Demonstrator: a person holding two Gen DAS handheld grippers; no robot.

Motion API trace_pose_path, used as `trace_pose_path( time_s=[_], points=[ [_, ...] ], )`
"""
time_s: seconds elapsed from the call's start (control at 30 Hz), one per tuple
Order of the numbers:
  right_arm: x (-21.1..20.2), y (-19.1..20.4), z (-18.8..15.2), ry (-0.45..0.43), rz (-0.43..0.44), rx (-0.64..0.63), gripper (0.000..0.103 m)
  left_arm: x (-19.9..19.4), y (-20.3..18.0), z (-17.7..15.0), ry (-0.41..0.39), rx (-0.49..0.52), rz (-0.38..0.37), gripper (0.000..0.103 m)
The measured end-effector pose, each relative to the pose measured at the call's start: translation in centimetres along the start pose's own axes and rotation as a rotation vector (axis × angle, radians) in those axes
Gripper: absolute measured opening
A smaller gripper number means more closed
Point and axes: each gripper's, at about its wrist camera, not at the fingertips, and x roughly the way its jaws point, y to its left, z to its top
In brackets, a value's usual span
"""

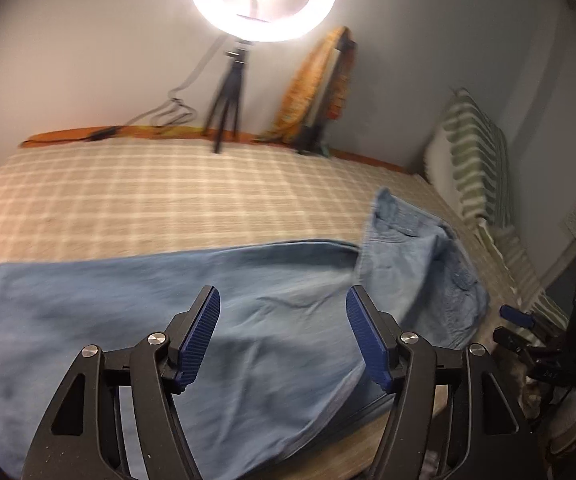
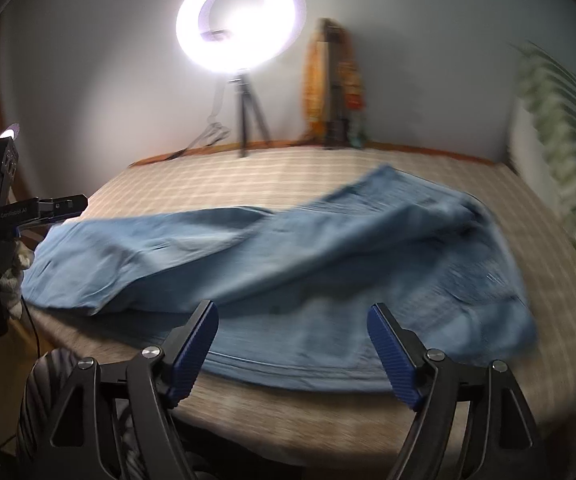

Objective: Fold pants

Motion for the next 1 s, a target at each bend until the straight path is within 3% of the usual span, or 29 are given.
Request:
trace_pose_path(
  time_s=[0.27,0.43,0.77,1.0],
  points=[
    [-1.1,-6.8,-2.3,0.014,-0.091,0.173,0.079,8.3,-6.7,2.7,0.136,0.092,-0.115,0.066],
    [-1.4,-10.2,-3.7,0.019,-0.113,0.262,0.079,13.2,-8.1,3.7,0.197,0.03,-0.149,0.066],
    [-2.4,-13.6,-5.5,0.014,-0.131,0.33,0.079,21.0,-7.8,3.9,0.307,-0.121,-0.133,0.067],
    [-2.1,-15.2,-6.3,0.025,-0.138,0.358,0.079,21.8,-8.1,4.3,0.306,-0.139,-0.135,0.063]
  ],
)
